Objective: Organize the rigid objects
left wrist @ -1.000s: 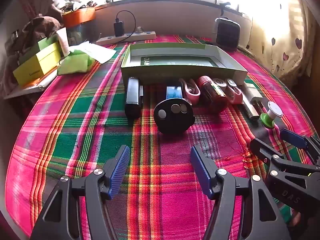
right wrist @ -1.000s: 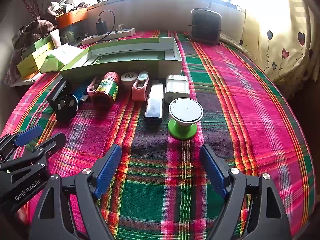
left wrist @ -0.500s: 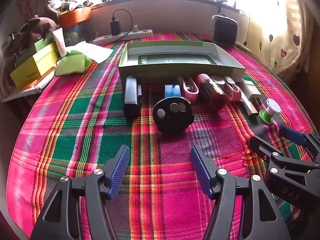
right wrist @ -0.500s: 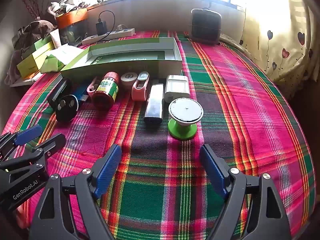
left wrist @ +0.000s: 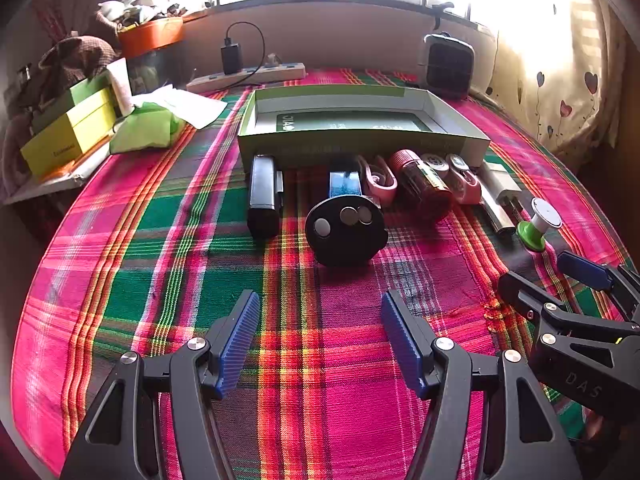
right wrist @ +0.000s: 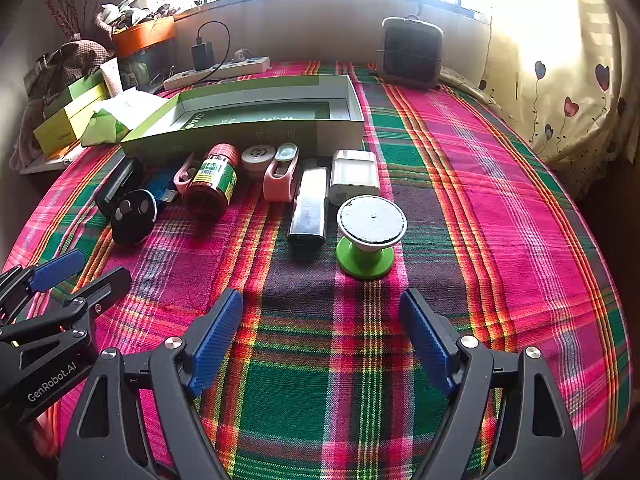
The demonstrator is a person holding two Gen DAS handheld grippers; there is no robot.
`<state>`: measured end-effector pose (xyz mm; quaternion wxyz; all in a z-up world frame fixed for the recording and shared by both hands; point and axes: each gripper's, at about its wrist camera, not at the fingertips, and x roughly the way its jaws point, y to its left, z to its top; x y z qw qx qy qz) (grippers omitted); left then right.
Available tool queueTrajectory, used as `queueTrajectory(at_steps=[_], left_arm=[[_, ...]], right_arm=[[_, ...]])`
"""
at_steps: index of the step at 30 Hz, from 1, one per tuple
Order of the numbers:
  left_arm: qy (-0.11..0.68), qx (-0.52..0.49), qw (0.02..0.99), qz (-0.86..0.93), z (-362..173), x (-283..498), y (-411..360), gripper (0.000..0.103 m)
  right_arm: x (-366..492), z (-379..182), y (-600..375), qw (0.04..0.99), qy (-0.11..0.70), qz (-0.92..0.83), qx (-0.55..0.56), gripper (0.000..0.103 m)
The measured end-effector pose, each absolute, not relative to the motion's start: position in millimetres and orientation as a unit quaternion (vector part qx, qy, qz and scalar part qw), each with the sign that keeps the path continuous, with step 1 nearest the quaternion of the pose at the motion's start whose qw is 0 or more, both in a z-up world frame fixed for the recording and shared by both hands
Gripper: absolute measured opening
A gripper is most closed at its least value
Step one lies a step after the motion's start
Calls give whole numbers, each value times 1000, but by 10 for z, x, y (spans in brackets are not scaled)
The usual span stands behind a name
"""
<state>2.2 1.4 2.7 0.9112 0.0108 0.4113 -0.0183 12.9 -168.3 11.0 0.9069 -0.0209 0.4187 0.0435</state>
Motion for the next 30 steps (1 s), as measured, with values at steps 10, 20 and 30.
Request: queueTrajectory(at_steps=[10,20,30], left_arm=[[411,11,912,-18,19,8,17,63],[410,11,912,-19,14,10,20,63],[409,11,912,-19,11,7,19,63]], right_arm=[[127,110,-1684,907,419,44,-21,81],[125,112,-1682,907,419,44,-21,81],[125,107,-1682,907,419,44,-21,81]])
